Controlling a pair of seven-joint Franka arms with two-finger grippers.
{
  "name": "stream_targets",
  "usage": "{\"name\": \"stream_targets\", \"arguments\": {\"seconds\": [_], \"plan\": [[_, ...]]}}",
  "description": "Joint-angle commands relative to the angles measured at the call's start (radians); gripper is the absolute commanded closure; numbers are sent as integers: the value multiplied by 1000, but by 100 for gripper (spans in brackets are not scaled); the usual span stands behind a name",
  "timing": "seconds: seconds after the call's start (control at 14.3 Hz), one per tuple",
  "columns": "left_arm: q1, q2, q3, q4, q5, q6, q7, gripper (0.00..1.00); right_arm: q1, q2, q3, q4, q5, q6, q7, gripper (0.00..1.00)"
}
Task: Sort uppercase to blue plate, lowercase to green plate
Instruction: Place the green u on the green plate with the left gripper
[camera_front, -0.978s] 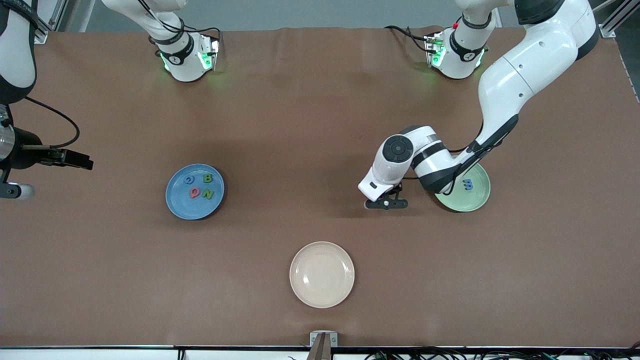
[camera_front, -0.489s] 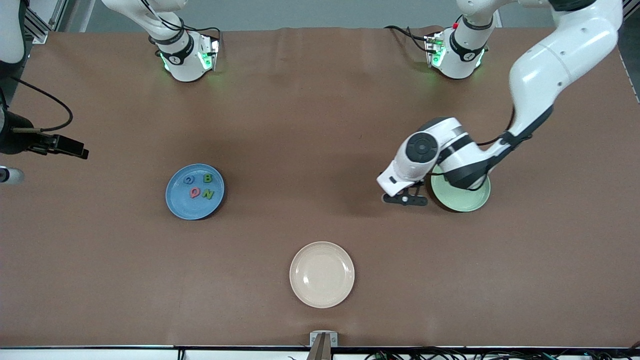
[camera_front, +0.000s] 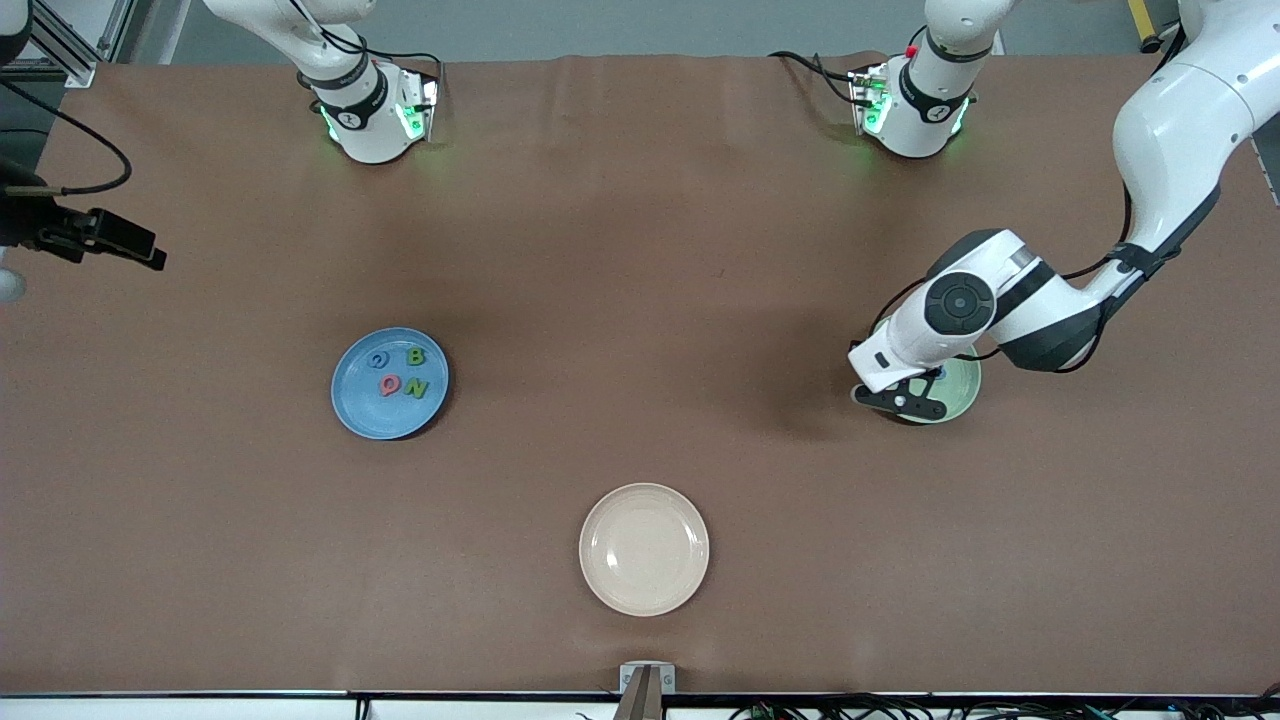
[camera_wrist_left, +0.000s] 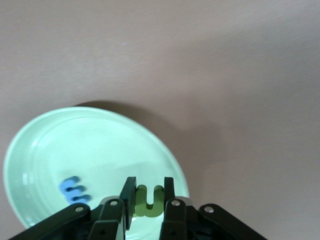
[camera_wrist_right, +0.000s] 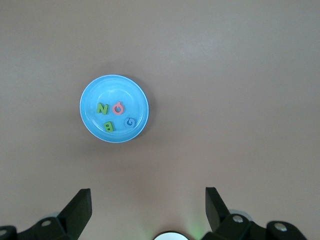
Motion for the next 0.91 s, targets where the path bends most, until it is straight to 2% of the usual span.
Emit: {"name": "stream_targets", "arguments": {"seconds": [0.0, 0.84], "plan": [[53, -19, -20, -47, 50, 23, 28, 98, -14, -56, 8, -56, 11, 27, -11, 0], [88, -16, 77, -102, 167, 189, 47, 98, -7, -66, 14, -51, -2, 65, -37, 0]]}}
